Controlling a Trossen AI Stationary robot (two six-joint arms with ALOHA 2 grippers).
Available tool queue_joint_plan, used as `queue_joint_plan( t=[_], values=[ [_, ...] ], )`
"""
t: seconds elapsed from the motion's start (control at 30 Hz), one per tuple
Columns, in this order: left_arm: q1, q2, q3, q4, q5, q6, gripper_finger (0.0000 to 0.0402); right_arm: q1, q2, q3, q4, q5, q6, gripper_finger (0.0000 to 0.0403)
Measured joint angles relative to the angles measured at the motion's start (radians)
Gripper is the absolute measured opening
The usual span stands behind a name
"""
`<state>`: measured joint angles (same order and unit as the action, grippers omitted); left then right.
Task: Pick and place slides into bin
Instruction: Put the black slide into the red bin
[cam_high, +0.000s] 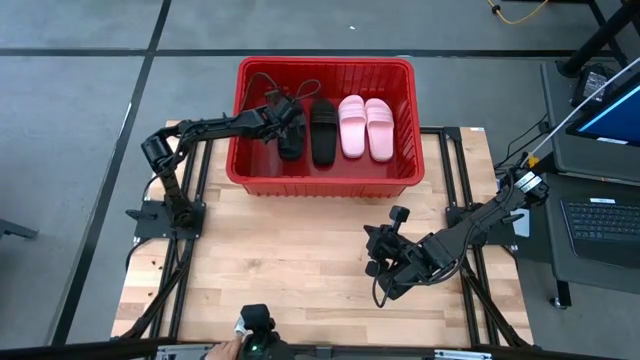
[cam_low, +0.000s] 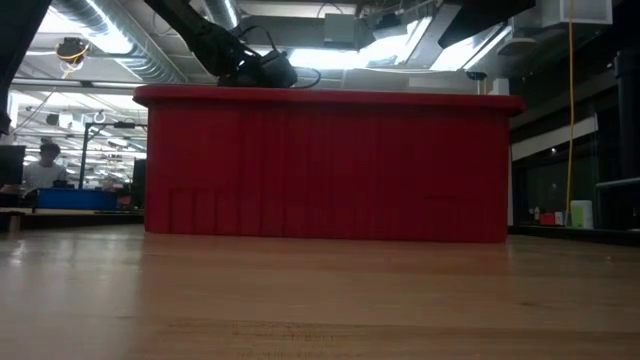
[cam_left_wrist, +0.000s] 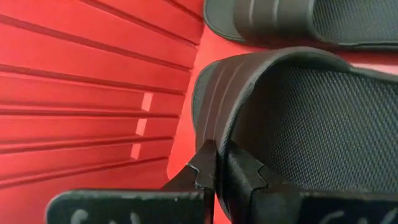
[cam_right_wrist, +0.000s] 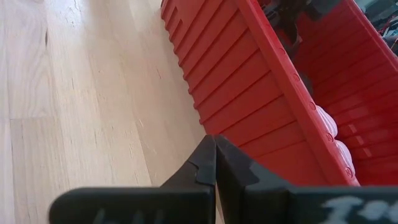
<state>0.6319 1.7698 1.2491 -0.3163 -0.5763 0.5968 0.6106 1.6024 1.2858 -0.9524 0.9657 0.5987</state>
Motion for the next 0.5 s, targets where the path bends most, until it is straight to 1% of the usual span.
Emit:
queue_joint_plan(
  t=[0.5],
  values=[
    [0.01,0.084,0.0,0.012,0.0,0.008,0.0008,0.0,0.0,0.0,0.0,0.0,-0.001,0.0006]
  ],
)
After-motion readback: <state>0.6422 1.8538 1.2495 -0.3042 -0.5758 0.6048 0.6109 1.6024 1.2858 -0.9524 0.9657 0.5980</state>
